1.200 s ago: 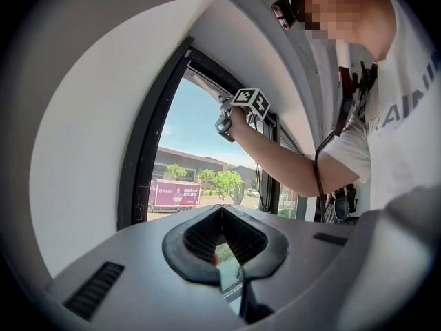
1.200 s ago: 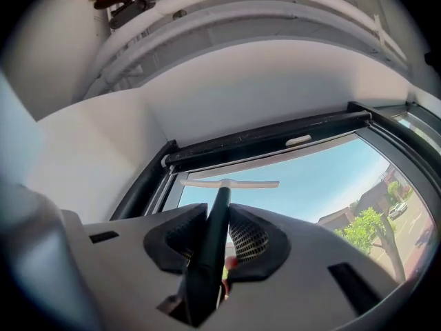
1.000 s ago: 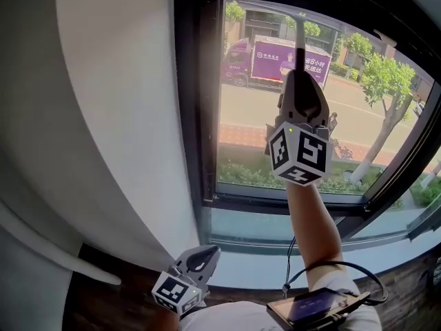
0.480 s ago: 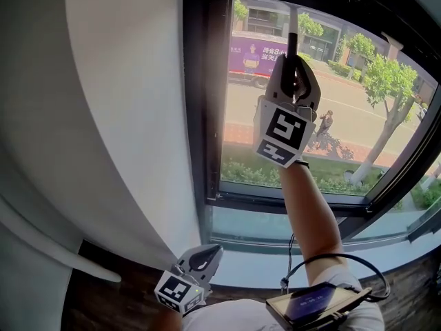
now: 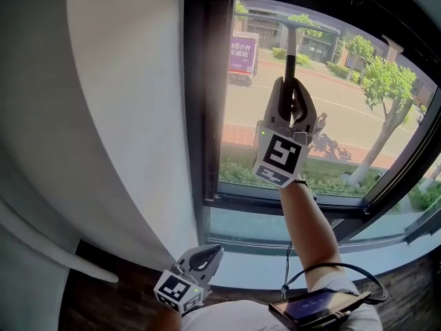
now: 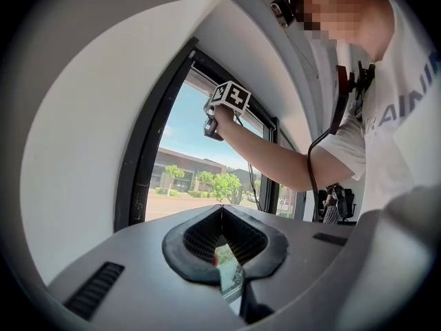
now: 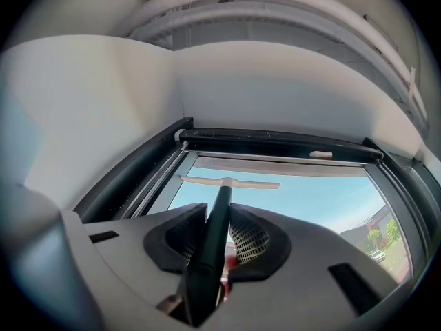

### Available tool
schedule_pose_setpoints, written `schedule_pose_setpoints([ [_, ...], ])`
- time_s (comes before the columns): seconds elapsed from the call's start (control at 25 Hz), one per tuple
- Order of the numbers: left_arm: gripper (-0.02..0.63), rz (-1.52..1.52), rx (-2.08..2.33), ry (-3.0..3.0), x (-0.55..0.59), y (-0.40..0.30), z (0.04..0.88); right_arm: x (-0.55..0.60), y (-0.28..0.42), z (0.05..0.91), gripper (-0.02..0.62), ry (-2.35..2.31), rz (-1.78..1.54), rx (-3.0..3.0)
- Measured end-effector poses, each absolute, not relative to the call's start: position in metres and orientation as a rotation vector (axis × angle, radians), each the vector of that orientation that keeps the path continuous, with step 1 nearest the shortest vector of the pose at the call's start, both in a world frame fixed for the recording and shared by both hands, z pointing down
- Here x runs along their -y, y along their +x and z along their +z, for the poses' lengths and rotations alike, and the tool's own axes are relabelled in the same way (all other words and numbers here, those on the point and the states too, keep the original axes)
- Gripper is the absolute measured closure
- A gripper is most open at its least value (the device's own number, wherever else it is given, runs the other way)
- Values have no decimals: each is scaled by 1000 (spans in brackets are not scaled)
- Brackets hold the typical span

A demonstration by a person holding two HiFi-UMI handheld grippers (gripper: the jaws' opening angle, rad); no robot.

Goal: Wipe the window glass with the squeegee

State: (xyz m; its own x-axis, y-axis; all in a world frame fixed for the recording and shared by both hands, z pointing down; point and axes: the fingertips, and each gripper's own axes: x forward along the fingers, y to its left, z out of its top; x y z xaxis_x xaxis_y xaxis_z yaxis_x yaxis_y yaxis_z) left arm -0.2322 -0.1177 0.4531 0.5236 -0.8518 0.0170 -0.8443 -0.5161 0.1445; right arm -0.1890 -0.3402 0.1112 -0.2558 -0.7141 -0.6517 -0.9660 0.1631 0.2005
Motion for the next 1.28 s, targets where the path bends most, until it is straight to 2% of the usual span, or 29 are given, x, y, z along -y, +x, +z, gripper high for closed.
schedule_pose_setpoints([
  [1.28,588,-38,1455,2630,116,-227,454,318,-182,258,492,-1627,653,-2275],
])
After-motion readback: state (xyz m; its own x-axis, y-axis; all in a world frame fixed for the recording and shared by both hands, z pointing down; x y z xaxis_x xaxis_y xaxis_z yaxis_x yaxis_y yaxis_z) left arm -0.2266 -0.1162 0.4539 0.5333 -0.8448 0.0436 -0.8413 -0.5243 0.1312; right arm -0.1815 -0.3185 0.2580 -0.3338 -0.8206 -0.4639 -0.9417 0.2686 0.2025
